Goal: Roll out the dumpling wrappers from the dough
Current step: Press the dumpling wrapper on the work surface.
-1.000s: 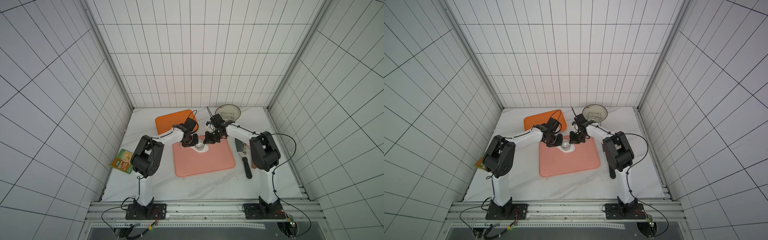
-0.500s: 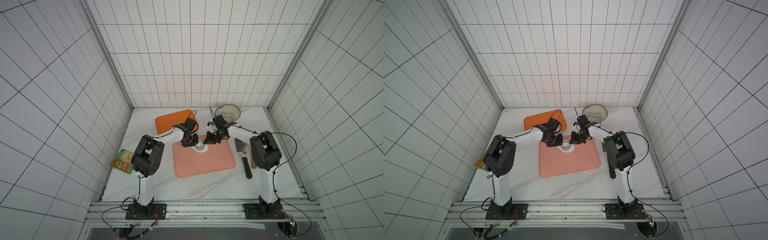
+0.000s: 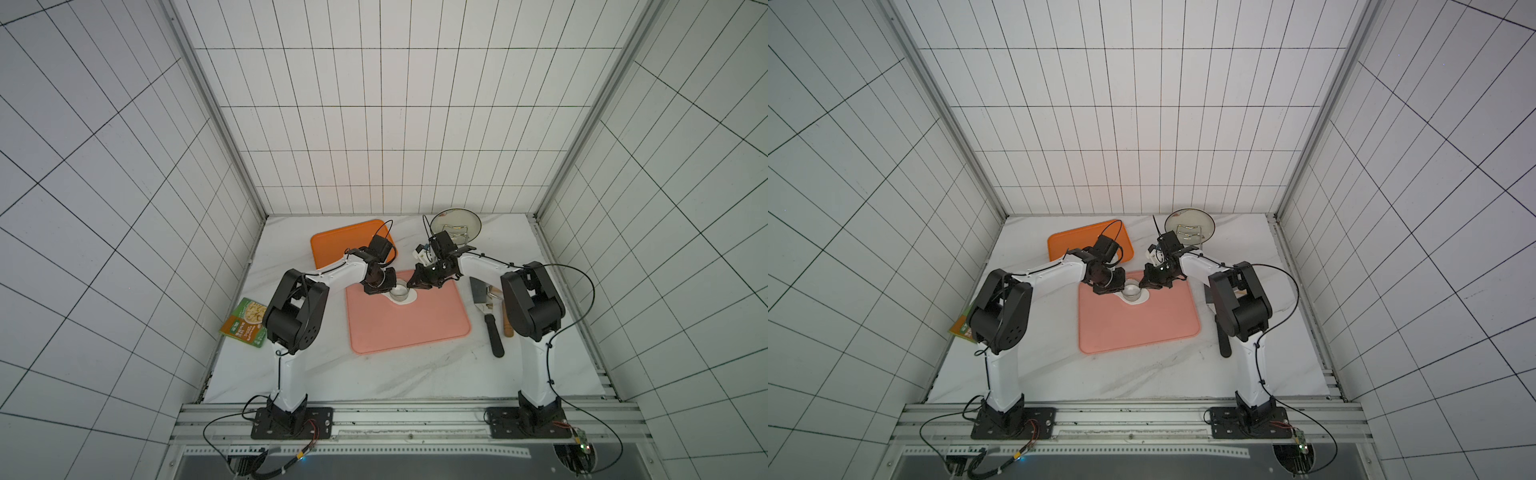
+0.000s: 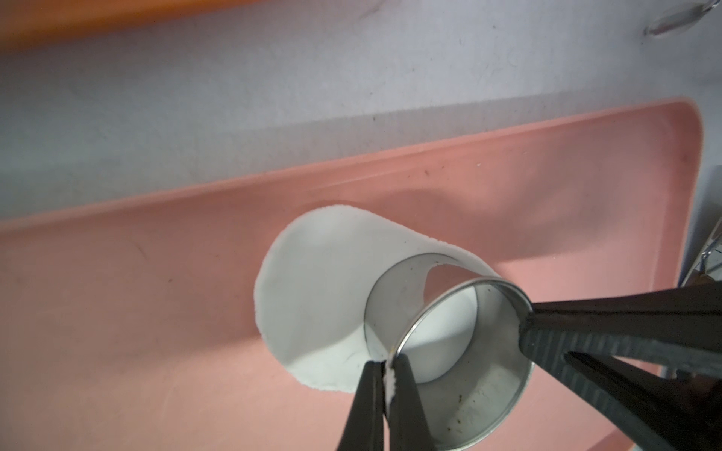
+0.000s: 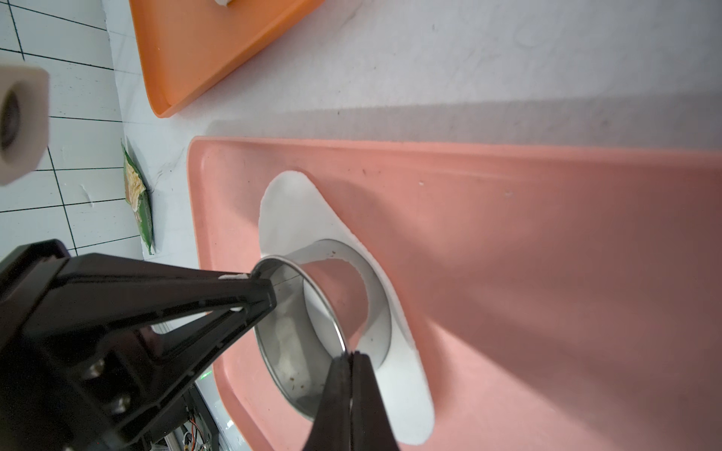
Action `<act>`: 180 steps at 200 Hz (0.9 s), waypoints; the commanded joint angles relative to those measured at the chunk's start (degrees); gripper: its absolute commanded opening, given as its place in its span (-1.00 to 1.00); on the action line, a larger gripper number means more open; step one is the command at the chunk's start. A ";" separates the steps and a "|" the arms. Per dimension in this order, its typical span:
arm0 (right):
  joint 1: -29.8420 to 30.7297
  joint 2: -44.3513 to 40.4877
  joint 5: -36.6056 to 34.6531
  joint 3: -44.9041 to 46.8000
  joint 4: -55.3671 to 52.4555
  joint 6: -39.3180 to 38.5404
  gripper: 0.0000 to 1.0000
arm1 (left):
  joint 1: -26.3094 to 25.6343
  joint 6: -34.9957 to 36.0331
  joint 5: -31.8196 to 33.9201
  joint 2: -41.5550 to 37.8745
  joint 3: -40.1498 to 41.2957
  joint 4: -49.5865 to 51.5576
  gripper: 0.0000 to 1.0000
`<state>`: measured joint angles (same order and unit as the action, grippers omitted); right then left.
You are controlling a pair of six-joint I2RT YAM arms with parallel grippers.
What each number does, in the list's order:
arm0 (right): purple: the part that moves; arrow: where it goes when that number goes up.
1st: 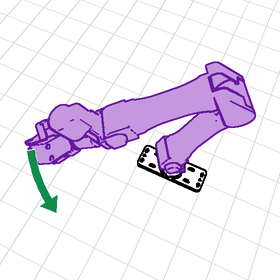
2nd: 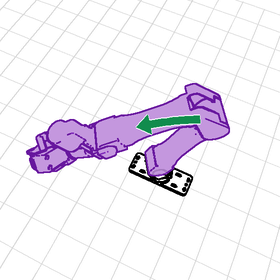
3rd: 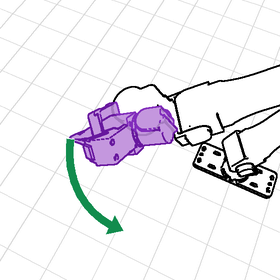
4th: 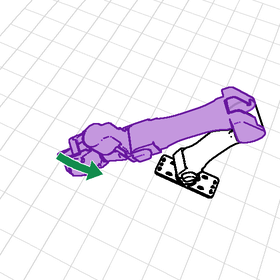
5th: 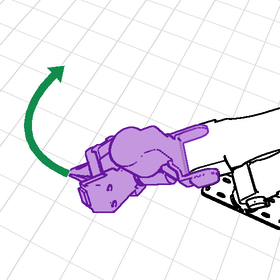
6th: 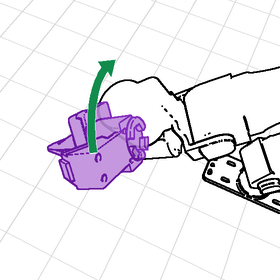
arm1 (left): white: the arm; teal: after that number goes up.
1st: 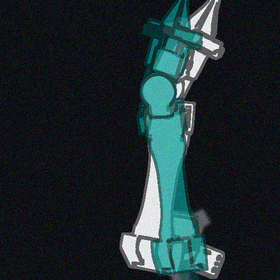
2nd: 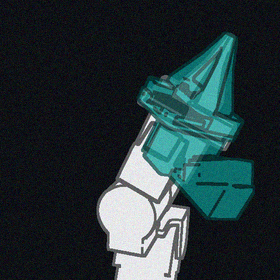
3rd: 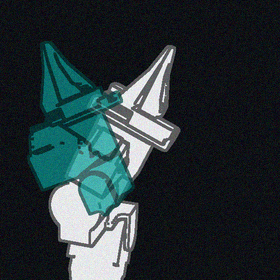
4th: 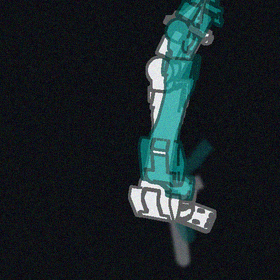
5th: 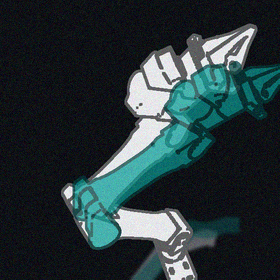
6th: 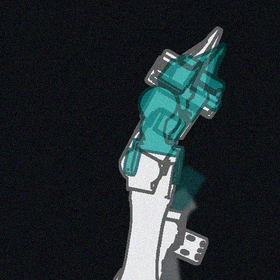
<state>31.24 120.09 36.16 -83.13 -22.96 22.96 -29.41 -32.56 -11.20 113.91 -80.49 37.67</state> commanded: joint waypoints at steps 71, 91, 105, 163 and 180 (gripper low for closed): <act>-1.71 5.66 -11.03 7.77 -3.11 1.03 -1.00 | 0.10 -0.23 1.71 4.10 4.11 4.41 -1.00; -1.95 5.76 -10.94 8.51 -2.58 1.29 -1.00 | 0.14 -0.07 1.86 4.04 4.02 4.47 -1.00; -1.95 5.77 -10.89 8.86 -2.22 1.47 -1.00 | 0.14 -0.05 2.06 4.13 4.09 4.59 -1.00; -2.19 5.94 -10.60 9.59 -1.67 1.72 -1.00 | 0.18 -0.14 2.24 4.57 4.99 4.41 -1.00; -2.19 6.02 -10.46 9.96 -1.15 2.02 -1.00 | 0.16 -0.15 2.32 4.53 4.95 4.43 -1.00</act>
<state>30.24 118.91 39.20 -78.17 -16.21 24.69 -29.23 -32.73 -11.66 113.73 -79.57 36.82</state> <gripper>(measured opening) 0.043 0.049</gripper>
